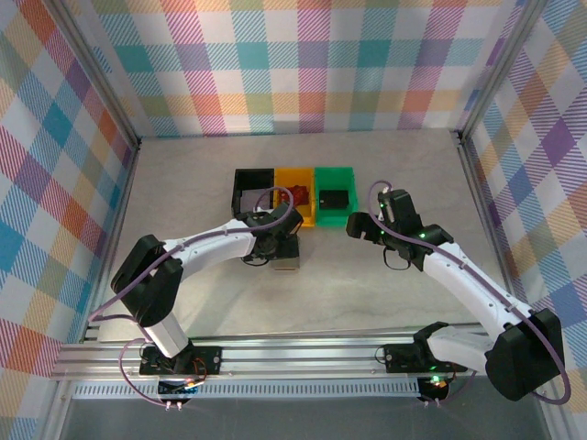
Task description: Take the credit cards out of the card holder
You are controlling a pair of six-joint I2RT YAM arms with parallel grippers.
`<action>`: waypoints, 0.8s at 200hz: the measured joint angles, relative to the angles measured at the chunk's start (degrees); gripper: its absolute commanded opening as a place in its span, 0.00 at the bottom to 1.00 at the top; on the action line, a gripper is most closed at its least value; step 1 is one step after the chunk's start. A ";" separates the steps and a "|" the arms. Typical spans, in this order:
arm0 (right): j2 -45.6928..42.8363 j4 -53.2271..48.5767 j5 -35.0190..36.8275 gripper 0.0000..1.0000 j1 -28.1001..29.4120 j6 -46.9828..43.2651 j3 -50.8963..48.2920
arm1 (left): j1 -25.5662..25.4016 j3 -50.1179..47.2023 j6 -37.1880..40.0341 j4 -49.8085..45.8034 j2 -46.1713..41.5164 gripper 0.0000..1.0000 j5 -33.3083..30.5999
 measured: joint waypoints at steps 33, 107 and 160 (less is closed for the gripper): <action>-0.15 0.00 -0.11 0.92 0.00 0.00 0.00 | 0.00 0.28 0.00 -0.52 0.70 0.96 -0.15; -0.15 0.00 -0.46 0.92 0.00 0.00 0.00 | -0.04 2.58 0.00 -2.78 3.76 0.92 -1.07; -0.15 0.00 -1.31 0.91 0.00 0.00 0.00 | -0.04 4.76 0.20 -4.15 4.87 0.89 -2.08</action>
